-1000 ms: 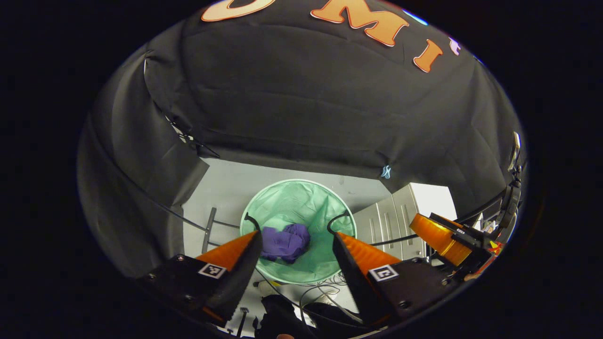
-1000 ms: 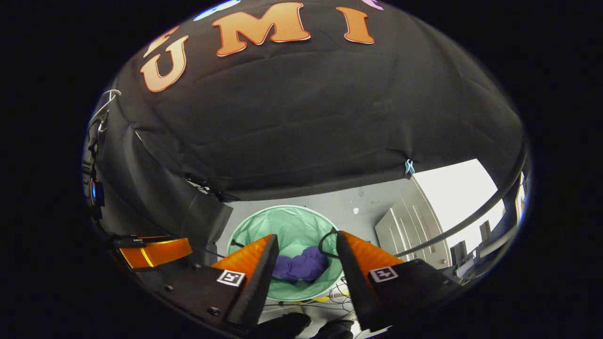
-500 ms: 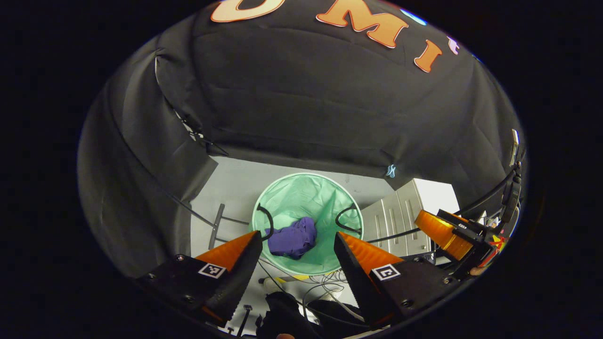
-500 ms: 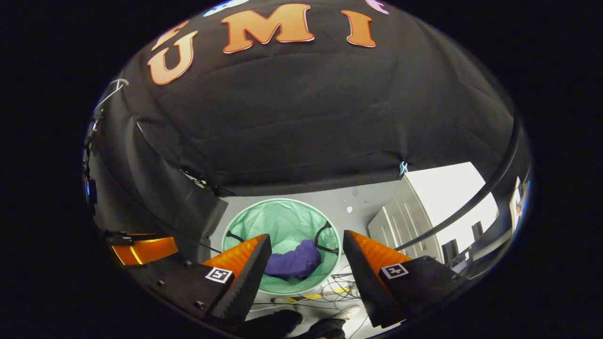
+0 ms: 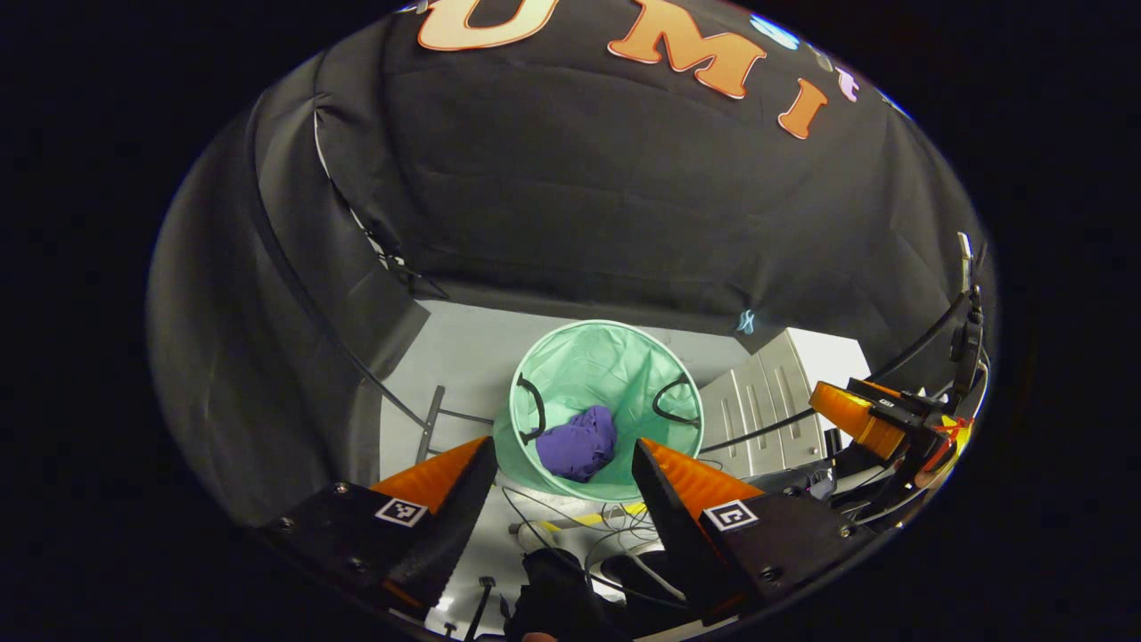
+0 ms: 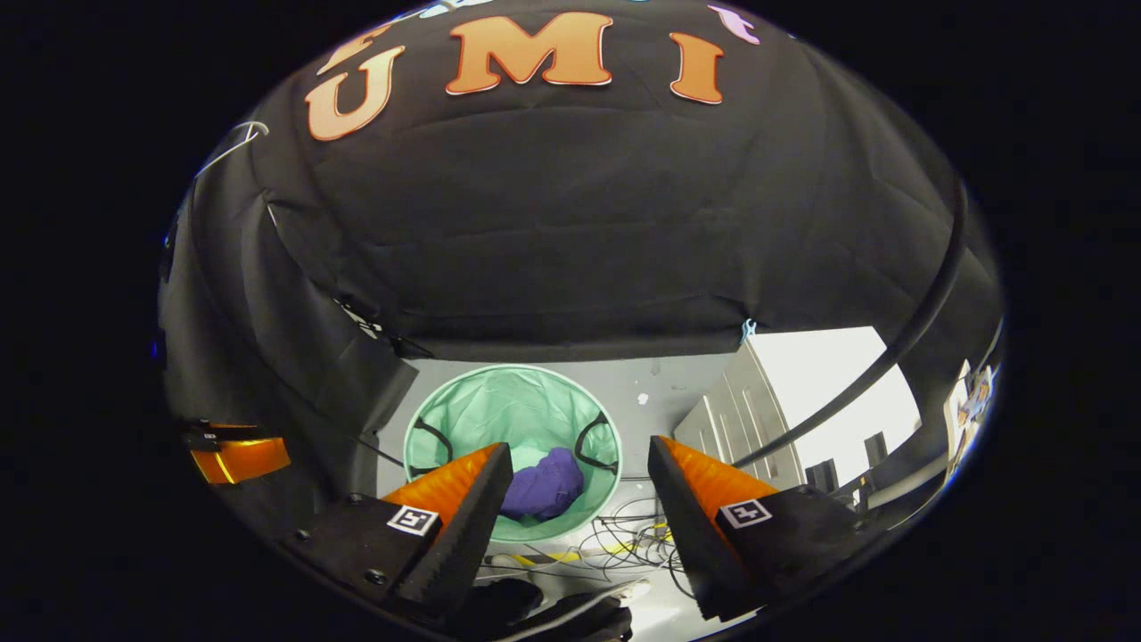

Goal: Grasp the clothes on the hanger with both hands and then place them into the laundry hamper below.

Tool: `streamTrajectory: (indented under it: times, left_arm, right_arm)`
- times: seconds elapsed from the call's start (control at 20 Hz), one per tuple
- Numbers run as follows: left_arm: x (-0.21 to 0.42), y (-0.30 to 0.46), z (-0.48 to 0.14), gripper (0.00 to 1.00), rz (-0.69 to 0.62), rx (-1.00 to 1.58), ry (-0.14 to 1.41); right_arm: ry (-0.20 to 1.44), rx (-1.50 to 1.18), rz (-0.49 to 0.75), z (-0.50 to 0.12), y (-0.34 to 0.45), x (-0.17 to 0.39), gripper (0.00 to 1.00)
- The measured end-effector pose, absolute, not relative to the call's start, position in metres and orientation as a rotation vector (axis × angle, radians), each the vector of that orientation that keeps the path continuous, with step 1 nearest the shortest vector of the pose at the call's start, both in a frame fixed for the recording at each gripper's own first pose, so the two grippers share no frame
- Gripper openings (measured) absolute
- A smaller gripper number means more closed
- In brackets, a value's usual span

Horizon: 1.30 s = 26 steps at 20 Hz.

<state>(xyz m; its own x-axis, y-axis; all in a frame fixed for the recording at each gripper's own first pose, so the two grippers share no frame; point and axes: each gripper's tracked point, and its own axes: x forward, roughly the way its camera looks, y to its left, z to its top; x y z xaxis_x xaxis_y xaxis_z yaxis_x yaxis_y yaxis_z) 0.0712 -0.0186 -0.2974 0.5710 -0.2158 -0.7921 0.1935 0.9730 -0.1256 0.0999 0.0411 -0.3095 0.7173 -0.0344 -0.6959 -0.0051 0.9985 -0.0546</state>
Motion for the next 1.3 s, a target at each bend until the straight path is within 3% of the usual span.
streamTrajectory:
  times: [0.35, 0.9, 1.3]
  left_arm:
    - [0.058, -0.022, -0.25, 0.98, -0.232, -0.056, 0.84]
    - [0.03, -0.087, -0.211, 0.97, -0.238, -0.024, 0.705]
    - [0.017, -0.121, -0.115, 0.97, -0.206, -0.01, 0.479]
  right_arm:
    - [0.664, -0.023, -0.04, -0.243, 0.026, 0.095, 0.98]
    - [0.592, 0.028, -0.048, -0.194, -0.059, 0.057, 0.98]
    - [0.381, 0.04, 0.005, -0.091, -0.102, 0.032, 1.0]
